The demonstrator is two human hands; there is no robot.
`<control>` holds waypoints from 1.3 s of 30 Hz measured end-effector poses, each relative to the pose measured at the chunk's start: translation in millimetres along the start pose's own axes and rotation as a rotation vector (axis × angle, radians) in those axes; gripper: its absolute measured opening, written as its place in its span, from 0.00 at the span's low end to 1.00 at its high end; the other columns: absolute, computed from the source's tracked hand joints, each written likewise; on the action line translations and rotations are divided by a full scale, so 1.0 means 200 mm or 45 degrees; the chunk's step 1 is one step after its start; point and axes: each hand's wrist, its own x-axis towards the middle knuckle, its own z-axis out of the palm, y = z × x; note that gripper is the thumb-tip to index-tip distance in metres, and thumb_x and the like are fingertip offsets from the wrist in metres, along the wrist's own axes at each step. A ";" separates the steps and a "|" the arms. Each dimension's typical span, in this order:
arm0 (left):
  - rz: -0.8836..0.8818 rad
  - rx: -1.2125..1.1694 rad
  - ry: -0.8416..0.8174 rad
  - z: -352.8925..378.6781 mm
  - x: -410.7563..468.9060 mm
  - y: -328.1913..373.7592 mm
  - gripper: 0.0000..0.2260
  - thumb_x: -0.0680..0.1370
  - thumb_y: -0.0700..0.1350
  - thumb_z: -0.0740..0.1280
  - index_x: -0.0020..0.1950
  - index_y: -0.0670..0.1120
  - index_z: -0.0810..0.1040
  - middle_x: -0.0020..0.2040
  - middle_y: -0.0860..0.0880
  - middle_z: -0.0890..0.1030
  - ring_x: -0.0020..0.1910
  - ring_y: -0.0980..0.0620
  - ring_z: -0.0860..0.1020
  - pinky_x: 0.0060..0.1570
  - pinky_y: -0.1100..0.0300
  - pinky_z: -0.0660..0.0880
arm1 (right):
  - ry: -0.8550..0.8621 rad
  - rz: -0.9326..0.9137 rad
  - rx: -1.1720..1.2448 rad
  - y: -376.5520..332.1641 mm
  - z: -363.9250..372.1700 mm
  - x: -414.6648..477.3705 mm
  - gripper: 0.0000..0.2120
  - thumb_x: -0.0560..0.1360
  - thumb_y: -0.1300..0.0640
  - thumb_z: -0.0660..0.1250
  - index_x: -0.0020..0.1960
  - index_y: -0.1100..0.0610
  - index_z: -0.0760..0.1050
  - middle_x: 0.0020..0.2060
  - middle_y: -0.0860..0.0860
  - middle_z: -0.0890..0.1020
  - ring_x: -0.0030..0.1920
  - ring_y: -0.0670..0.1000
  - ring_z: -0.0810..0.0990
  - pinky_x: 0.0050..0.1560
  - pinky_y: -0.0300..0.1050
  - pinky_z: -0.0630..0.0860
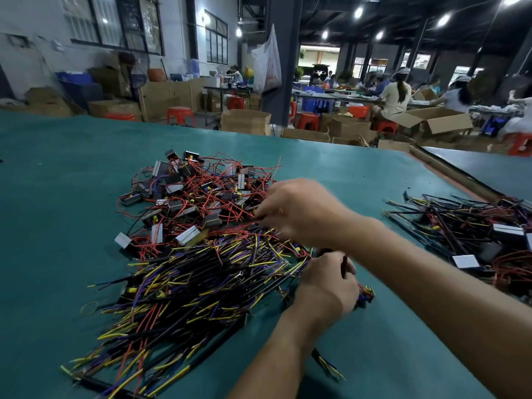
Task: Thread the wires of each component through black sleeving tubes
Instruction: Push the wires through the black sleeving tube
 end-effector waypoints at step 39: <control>0.011 -0.354 0.074 -0.03 0.03 0.06 0.11 0.77 0.38 0.67 0.35 0.47 0.79 0.27 0.47 0.80 0.21 0.55 0.71 0.25 0.63 0.67 | 0.197 0.790 1.506 0.47 0.12 -0.69 0.32 0.77 0.70 0.63 0.75 0.53 0.53 0.34 0.56 0.84 0.29 0.51 0.76 0.34 0.42 0.76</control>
